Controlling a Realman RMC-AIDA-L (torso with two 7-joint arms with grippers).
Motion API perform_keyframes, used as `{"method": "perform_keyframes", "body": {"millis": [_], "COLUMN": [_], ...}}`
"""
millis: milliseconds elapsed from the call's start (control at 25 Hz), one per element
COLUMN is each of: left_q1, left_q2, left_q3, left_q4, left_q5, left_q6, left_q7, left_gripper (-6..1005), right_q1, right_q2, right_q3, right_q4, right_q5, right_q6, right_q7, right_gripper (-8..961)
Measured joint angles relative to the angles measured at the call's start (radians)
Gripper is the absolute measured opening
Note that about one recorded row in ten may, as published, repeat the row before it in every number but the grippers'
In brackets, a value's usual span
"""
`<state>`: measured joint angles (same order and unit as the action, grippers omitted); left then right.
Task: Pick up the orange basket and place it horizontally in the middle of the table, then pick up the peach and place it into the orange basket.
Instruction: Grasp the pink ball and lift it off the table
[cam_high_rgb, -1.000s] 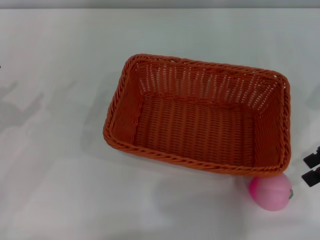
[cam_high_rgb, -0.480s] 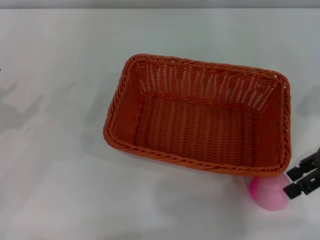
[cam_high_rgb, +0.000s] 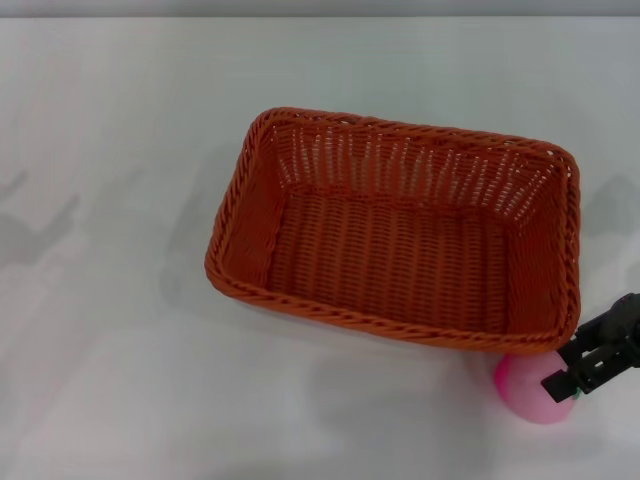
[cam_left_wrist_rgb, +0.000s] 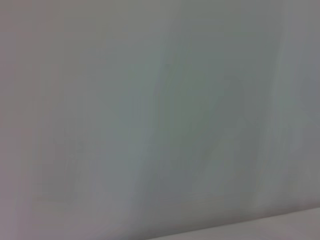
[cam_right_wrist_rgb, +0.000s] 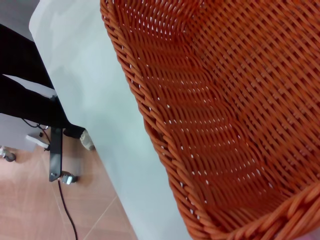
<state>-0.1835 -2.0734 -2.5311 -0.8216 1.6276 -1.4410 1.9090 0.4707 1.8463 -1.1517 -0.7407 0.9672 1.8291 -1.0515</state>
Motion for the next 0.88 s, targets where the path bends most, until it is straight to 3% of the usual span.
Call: {"method": "perform_keyframes", "body": {"millis": [400,600,880], "left_q1": [0.007,0.008,0.009], "left_q2": [0.0,0.001,0.001], "left_q3": [0.0,0.0,-0.022], "left_q4": [-0.001,-0.001,-0.003], "left_q5": [0.0,0.0,0.0], "left_q6": [-0.001,0.004,0.0], "left_q7": [0.01,0.01,0.01], "left_gripper": [807,806,804], "right_q1": [0.013,0.02,0.02], "right_q2": [0.03,0.027,0.021], "right_q3": [0.048,0.058,0.061], "right_q4": [0.003,0.003,-0.007], "right_q5": [-0.1,-0.105,-0.105], "right_q6": [-0.027,-0.032,-0.013], "right_q7": [0.011,0.012,-0.01], "right_gripper": [789,558,403]}}
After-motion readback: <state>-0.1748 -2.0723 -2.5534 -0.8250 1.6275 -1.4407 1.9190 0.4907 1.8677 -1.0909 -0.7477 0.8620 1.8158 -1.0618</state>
